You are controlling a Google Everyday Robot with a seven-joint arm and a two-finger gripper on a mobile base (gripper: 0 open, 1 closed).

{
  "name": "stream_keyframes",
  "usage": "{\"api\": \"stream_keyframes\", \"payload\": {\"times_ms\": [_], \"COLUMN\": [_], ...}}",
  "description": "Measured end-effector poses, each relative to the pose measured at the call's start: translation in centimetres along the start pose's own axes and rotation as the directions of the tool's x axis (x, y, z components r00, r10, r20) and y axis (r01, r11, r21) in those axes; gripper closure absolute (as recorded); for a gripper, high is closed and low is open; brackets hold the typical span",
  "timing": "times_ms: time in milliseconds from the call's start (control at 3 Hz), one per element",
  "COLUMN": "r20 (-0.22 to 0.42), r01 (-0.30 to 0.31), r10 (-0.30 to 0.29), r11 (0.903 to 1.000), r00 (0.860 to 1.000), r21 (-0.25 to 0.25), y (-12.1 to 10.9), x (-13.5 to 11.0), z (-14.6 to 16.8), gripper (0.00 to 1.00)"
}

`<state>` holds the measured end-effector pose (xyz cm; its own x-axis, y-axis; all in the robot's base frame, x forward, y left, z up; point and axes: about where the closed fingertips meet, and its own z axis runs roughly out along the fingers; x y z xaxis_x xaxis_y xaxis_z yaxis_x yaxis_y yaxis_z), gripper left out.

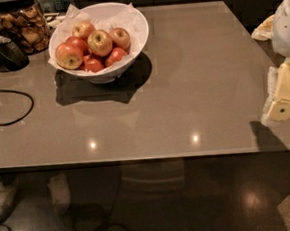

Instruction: Pick apple from white bowl

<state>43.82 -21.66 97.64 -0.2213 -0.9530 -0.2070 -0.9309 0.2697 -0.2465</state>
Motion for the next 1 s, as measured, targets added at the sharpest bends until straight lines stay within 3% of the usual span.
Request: {"api": "stream_keyframes", "payload": {"times_ms": [667, 1000], "r20": [0.003, 0.060], "r01": [0.002, 0.036], "r10": [-0.002, -0.034], "r11": [1.0000, 0.9988], "r00": [1.000, 0.998], "r21": [-0.002, -0.034], "y": [-0.9, -4.2], "x": [-0.9, -4.5], "z": [-0.6, -2.2], "gripper": [0.00, 0.00]}}
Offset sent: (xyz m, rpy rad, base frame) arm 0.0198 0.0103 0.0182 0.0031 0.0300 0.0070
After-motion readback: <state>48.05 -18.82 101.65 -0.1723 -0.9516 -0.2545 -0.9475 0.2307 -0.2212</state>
